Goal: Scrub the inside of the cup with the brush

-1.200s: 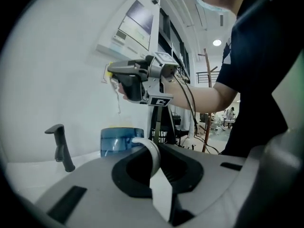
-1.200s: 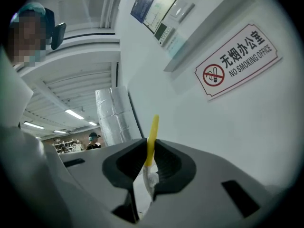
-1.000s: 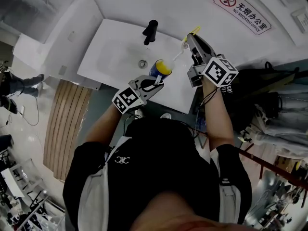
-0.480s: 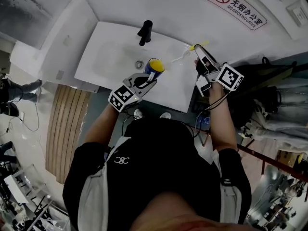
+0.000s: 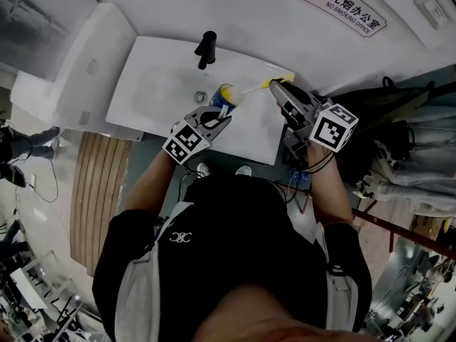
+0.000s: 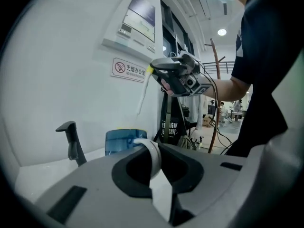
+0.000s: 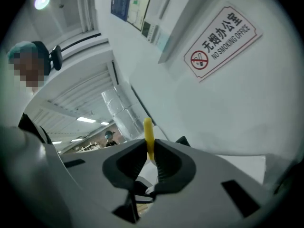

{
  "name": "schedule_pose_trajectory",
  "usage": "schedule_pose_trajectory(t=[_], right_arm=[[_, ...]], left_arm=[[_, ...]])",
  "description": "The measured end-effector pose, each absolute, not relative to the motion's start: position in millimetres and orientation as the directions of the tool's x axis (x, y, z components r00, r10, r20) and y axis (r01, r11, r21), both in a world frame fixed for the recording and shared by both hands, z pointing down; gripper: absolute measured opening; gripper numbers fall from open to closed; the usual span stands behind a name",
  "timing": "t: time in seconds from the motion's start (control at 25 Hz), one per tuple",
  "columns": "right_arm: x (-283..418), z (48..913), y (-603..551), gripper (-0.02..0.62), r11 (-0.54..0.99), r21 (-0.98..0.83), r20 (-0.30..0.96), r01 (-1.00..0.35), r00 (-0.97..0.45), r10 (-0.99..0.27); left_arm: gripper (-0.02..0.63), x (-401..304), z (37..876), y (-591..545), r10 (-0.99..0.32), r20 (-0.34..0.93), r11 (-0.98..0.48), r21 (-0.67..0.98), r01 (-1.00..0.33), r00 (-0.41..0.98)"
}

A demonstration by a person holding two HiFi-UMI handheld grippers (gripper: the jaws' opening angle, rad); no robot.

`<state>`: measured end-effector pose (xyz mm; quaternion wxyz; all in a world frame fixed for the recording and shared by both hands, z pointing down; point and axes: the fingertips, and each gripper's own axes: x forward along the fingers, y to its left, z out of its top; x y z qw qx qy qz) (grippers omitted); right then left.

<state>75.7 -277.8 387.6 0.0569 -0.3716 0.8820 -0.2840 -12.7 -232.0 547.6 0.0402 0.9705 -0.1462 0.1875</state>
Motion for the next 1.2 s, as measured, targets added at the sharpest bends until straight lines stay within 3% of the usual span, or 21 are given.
schedule_pose_trajectory(t=[0.44, 0.88, 1.2], right_arm=[[18, 360, -304, 0.051, 0.715, -0.424, 0.058, -0.556, -0.805, -0.591], [75, 395, -365, 0.051, 0.555, -0.541, 0.072, -0.632, -0.692, -0.718], [104, 418, -327, 0.049, 0.532, -0.608, 0.099, -0.589, -0.721, -0.685]], left_arm=[[0.041, -2, 538, -201, -0.185, 0.381, -0.982, -0.027, -0.189, 0.906], [0.043, -23, 506, -193, -0.216, 0.294, -0.974, -0.001, -0.226, 0.931], [0.043, -42, 515, -218, -0.279, 0.257, -0.94, 0.124, -0.318, 0.925]])
